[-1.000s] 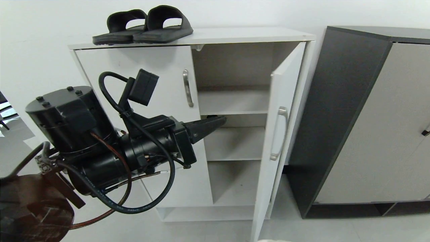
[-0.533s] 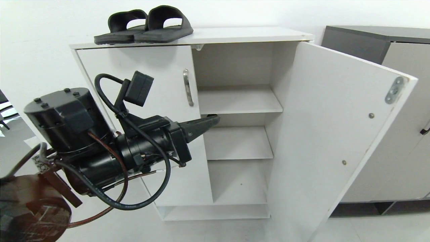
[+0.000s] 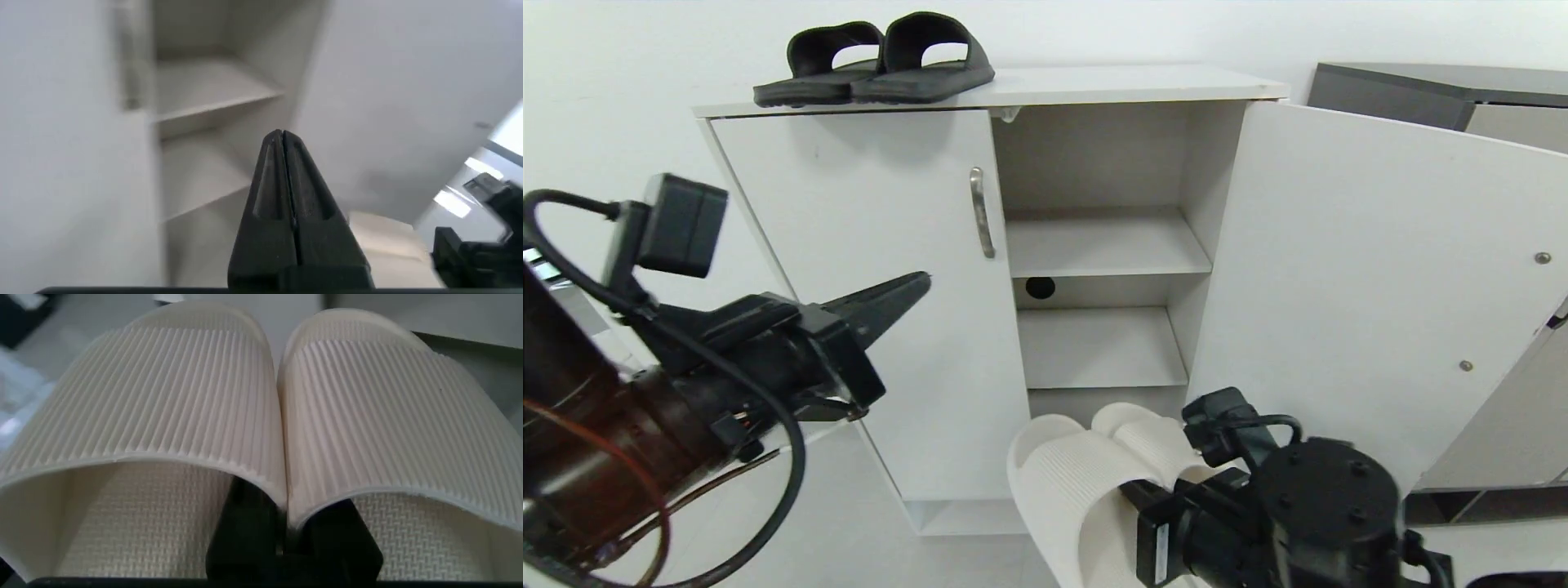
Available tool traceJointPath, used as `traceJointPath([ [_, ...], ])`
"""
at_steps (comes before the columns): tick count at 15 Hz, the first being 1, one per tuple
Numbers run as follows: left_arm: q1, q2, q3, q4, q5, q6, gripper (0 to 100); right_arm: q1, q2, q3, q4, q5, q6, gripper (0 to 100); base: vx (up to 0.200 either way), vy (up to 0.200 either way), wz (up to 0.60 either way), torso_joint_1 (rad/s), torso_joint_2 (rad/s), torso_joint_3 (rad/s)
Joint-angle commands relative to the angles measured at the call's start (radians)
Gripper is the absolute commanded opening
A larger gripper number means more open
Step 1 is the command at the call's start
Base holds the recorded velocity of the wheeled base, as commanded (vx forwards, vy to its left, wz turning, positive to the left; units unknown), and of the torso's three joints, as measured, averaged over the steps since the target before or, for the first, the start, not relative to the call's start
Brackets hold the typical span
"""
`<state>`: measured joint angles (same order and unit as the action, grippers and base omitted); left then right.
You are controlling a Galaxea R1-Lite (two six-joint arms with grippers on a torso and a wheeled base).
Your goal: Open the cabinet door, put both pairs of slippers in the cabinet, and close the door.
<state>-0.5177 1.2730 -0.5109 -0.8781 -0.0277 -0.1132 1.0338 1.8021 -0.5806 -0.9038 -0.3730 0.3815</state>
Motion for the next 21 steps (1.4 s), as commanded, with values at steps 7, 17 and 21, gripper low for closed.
traceJointPath([
  [7,0.524,-0.863,0.149,0.863,0.525,0.156,0,-0.075,0.071,-0.145,0.18,-0.207,0.023,0,0.0,0.0,0.0,0.0,0.0,0.0],
  [17,0.519,-1.273,0.503,0.846,0.032,0.121,0,-0.075,0.082,-0.111,0.171,-0.204,0.027,0,0.0,0.0,0.0,0.0,0.0,0.0],
  [21,0.519,-1.273,0.509,0.832,0.152,0.15,0,-0.075,0.082,-0.11,0.125,-0.202,0.02,0,0.0,0.0,0.0,0.0,0.0,0.0],
])
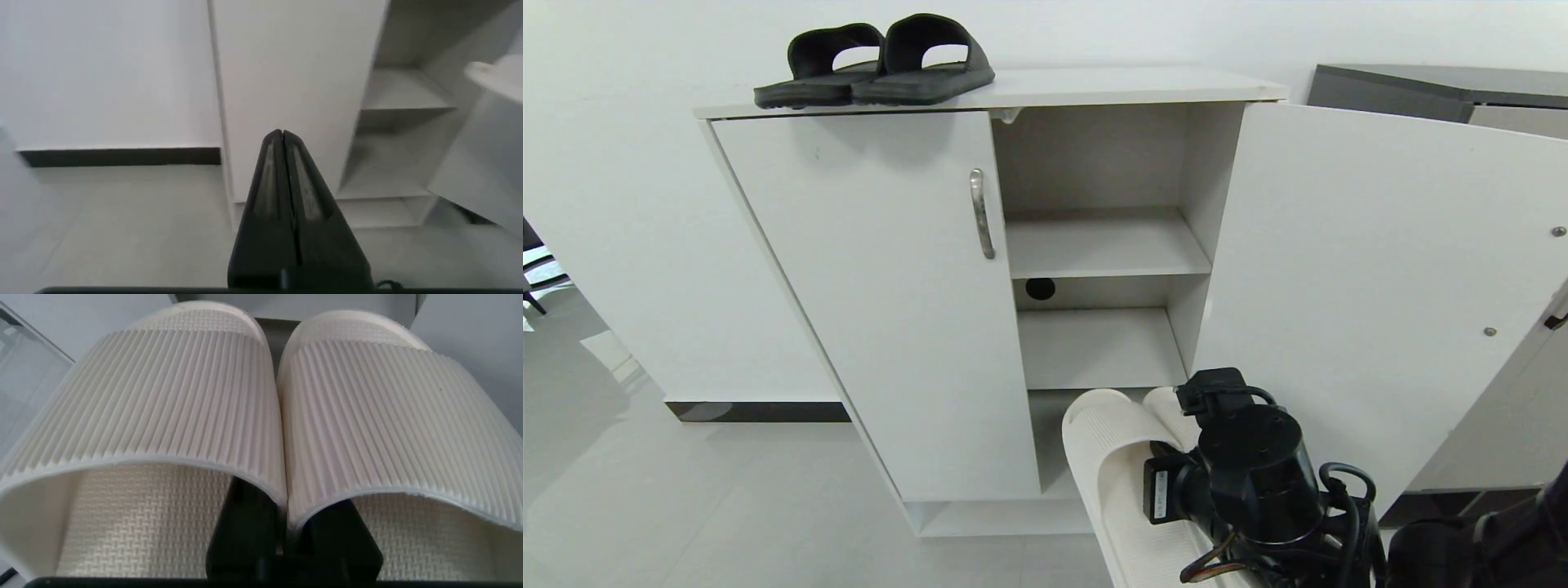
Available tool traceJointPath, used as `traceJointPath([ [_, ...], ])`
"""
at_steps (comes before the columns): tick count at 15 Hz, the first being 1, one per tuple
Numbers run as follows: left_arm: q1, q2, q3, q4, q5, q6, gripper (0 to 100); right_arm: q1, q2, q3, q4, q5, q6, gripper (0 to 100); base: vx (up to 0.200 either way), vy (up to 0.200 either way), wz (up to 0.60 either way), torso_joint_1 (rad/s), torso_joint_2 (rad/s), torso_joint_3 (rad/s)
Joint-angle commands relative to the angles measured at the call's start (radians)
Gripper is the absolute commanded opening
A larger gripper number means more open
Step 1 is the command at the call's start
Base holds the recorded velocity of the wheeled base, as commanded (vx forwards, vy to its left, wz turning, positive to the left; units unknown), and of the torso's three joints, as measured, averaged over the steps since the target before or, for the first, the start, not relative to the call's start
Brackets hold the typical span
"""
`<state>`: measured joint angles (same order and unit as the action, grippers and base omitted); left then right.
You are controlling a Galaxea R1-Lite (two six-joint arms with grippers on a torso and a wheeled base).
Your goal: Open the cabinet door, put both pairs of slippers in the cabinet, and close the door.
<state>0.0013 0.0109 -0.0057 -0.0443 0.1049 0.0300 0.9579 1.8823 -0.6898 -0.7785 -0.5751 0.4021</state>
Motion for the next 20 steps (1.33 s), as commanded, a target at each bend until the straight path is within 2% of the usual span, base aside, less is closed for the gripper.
traceJointPath([
  [1,0.0,-0.011,0.003,-0.003,0.059,0.016,0,0.001,0.001,-0.001,-0.001,0.0,0.0,0,0.0,0.0,0.0,0.0,0.0,0.0],
  [2,0.0,-0.011,0.004,-0.005,0.053,0.05,0,0.002,0.003,-0.001,-0.002,0.003,0.0,0,0.0,0.0,0.0,0.0,0.0,0.0],
  [3,0.0,-0.011,0.004,-0.006,0.047,0.07,0,0.002,0.004,-0.001,-0.001,0.003,0.0,0,0.0,0.0,0.0,0.0,0.0,0.0],
  [4,-0.001,-0.011,0.004,-0.008,-0.123,0.068,0,0.002,0.008,-0.001,-0.008,0.003,0.0,0,0.0,0.0,0.0,0.0,0.0,0.0],
  [5,0.0,-0.011,0.006,0.014,-0.163,0.005,0,0.002,0.008,-0.001,-0.021,0.003,-0.002,0,0.0,0.0,0.0,0.0,0.0,0.0],
  [6,0.0,-0.011,0.003,0.061,-0.185,-0.001,0,0.005,0.009,0.001,-0.028,0.003,-0.002,0,0.0,0.0,0.0,0.0,0.0,0.0],
  [8,-0.001,-0.011,0.004,0.046,-0.186,-0.002,0,0.009,0.009,0.013,-0.034,0.003,-0.002,0,0.0,0.0,0.0,0.0,0.0,0.0],
  [9,0.0,-0.011,0.004,0.044,-0.159,-0.025,0,0.018,0.031,0.009,-0.038,0.003,-0.005,0,0.0,0.0,0.0,0.0,0.0,0.0],
  [10,-0.001,-0.011,0.006,0.043,-0.131,-0.027,0,0.021,0.057,-0.011,-0.036,0.0,-0.02,0,0.0,0.0,0.0,0.0,0.0,0.0],
  [11,0.0,-0.011,0.006,0.043,-0.1,-0.044,0,0.018,0.083,-0.039,-0.036,-0.006,-0.032,0,0.0,0.0,0.0,0.0,0.0,0.0],
  [12,0.0,-0.011,0.006,0.043,-0.097,-0.053,0,0.018,0.101,-0.06,-0.031,-0.005,-0.032,0,0.0,0.0,0.0,0.0,0.0,0.0],
  [13,0.0,-0.011,0.006,0.043,-0.1,-0.035,0,0.018,0.158,-0.112,0.008,-0.008,-0.031,0,0.0,0.0,0.0,0.0,0.0,0.0],
  [15,0.0,-0.011,0.006,0.043,-0.106,-0.033,0,0.016,0.221,-0.232,0.173,-0.022,0.017,0,0.0,0.0,0.0,0.0,0.0,0.0],
  [18,0.0,-0.011,0.006,0.043,-0.108,-0.028,0,0.033,0.288,-0.554,0.584,-0.04,0.241,0,0.0,0.0,0.0,0.0,0.0,0.0],
  [19,0.0,-0.011,0.006,0.043,-0.108,-0.028,0,0.033,0.327,-0.628,0.654,-0.101,0.277,0,0.0,0.0,0.0,0.0,0.0,0.0],
  [20,0.0,-0.011,0.006,0.043,-0.108,-0.028,0,0.028,0.36,-0.656,0.651,-0.189,0.279,0,0.0,0.0,0.0,0.0,0.0,0.0],
])
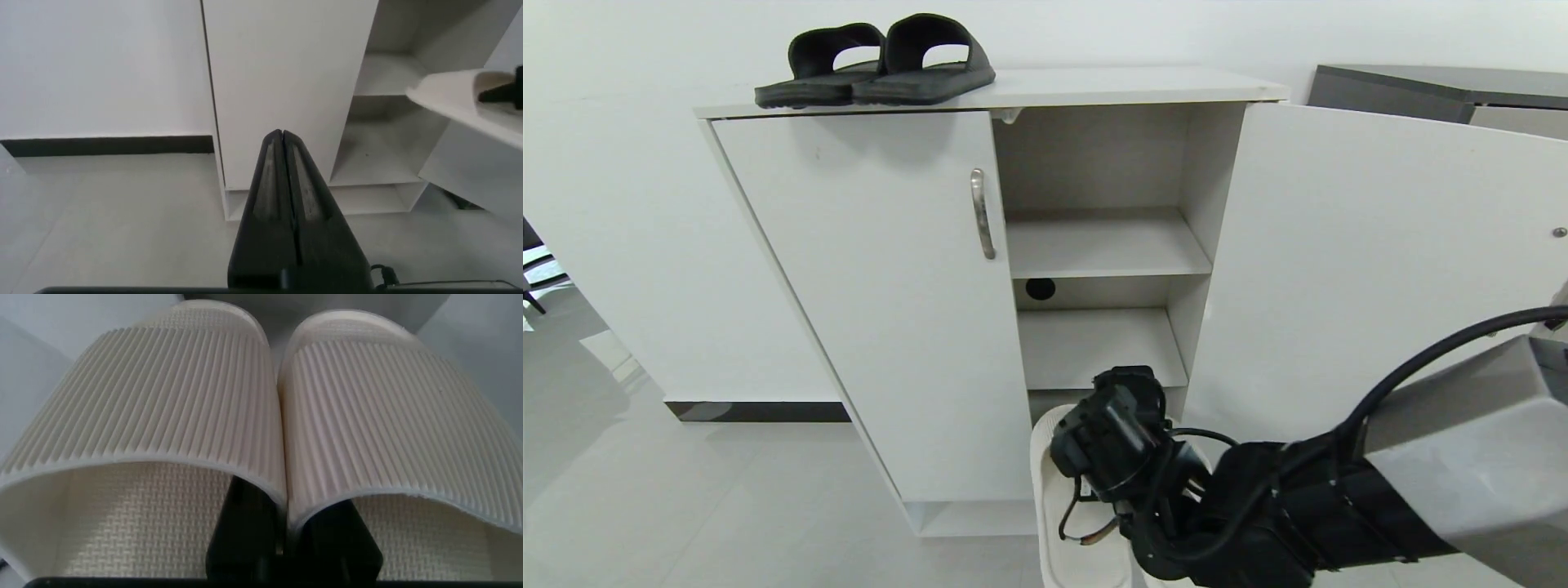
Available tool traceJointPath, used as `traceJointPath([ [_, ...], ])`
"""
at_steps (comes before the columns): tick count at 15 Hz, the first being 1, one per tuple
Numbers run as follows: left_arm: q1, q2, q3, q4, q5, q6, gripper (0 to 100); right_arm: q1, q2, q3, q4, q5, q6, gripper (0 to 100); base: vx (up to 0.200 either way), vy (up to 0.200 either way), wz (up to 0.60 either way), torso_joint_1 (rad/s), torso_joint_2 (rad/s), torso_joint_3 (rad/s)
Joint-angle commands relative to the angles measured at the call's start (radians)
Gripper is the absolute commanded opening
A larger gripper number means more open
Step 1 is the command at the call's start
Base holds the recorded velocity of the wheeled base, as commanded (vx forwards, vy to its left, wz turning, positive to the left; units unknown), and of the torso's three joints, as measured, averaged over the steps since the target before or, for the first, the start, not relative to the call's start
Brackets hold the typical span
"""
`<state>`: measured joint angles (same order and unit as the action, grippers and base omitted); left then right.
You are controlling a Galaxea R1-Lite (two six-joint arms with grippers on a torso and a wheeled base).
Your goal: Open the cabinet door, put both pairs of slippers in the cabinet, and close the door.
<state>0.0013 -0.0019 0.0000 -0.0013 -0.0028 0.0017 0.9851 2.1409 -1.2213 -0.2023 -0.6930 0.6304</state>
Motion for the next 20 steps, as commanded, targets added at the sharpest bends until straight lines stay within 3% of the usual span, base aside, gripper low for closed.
traceJointPath([
  [1,0.0,0.002,0.0,0.0,0.0,0.0,0,-0.002,0.114,-0.121,0.049,-0.103,0.037,0,0.0,0.0,0.0,0.0,0.0,0.0],
  [5,0.0,0.002,0.0,0.0,0.0,-0.002,0,-0.052,0.122,-0.012,-0.216,-0.103,-0.103,0,0.0,0.0,0.0,0.0,0.0,0.0],
  [7,0.0,0.002,0.0,0.0,0.0,-0.002,0,-0.085,0.198,0.088,-0.646,-0.103,-0.347,0,0.0,0.0,0.0,0.002,0.0,-0.075],
  [8,0.0,0.002,0.0,0.0,0.0,-0.002,0,-0.092,0.231,0.101,-0.75,-0.105,-0.41,0,0.0,0.0,0.0,0.002,0.01,-0.193],
  [13,0.0,0.002,0.0,0.0,0.0,-0.002,0,-0.108,0.243,0.105,-0.786,-0.106,-0.425,0,0.0,0.0,0.0,0.004,0.0,-0.19],
  [20,0.0,0.002,0.0,0.0,0.0,0.0,0,-0.126,0.238,-0.029,-0.786,-0.095,-0.485,0,0.0,0.0,0.0,0.0,0.0,-0.127],
])
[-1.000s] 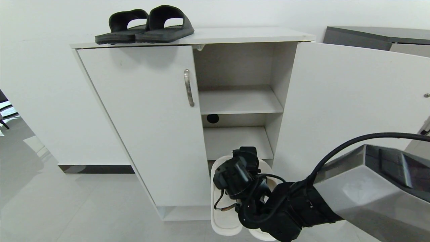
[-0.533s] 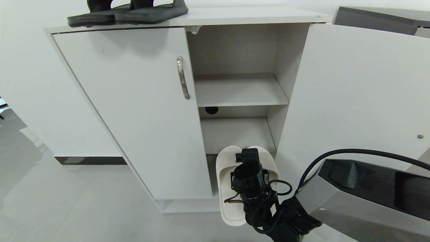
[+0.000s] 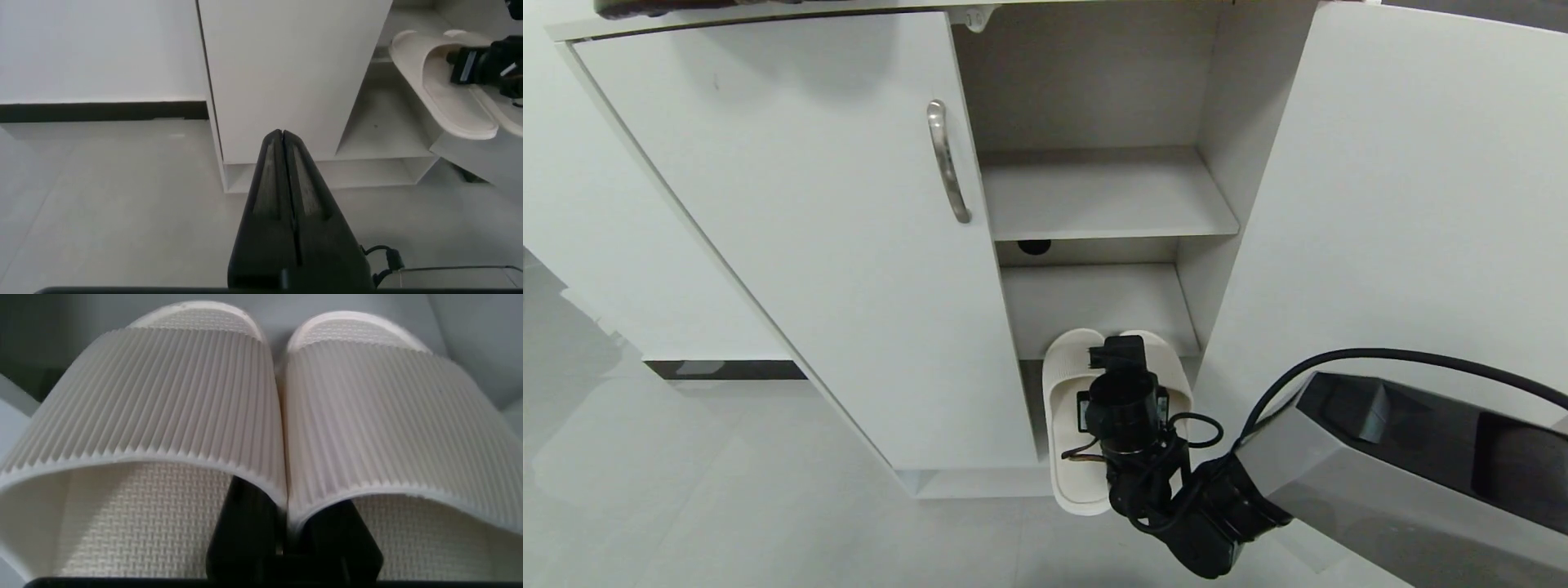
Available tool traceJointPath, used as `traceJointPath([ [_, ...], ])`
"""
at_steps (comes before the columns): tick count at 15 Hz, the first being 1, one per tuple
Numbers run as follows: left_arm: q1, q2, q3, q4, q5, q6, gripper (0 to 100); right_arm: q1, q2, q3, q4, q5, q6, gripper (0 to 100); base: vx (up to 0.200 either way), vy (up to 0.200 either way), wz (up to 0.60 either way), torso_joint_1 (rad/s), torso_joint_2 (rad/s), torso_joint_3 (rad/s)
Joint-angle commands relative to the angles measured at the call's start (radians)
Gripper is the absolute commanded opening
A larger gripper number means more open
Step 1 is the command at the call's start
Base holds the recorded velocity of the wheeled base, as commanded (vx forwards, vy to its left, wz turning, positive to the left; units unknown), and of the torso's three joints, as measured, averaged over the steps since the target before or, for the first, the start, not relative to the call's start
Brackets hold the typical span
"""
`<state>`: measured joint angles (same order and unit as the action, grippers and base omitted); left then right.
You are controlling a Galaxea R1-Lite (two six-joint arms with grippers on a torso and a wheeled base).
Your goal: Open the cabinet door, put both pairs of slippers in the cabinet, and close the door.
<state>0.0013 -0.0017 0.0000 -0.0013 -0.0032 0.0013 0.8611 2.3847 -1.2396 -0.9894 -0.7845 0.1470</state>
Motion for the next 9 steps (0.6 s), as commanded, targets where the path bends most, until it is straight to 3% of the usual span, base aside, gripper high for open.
traceJointPath([
  [1,0.0,0.002,0.0,0.0,0.0,-0.001,0,-0.002,-0.004,-0.008,-0.014,0.047,0.0,0,0.0,0.0,0.0,0.0,0.0,0.0],
  [5,0.0,0.002,0.0,0.0,0.006,-0.003,0,-0.016,0.001,-0.014,-0.017,0.077,-0.01,0,0.0,0.0,0.0,0.0,0.0,0.0],
  [9,0.0,0.002,0.0,0.0,0.012,0.0,0,-0.02,0.001,-0.027,-0.018,0.074,-0.017,0,0.2,0.0,0.0,-0.004,0.01,0.002],
])
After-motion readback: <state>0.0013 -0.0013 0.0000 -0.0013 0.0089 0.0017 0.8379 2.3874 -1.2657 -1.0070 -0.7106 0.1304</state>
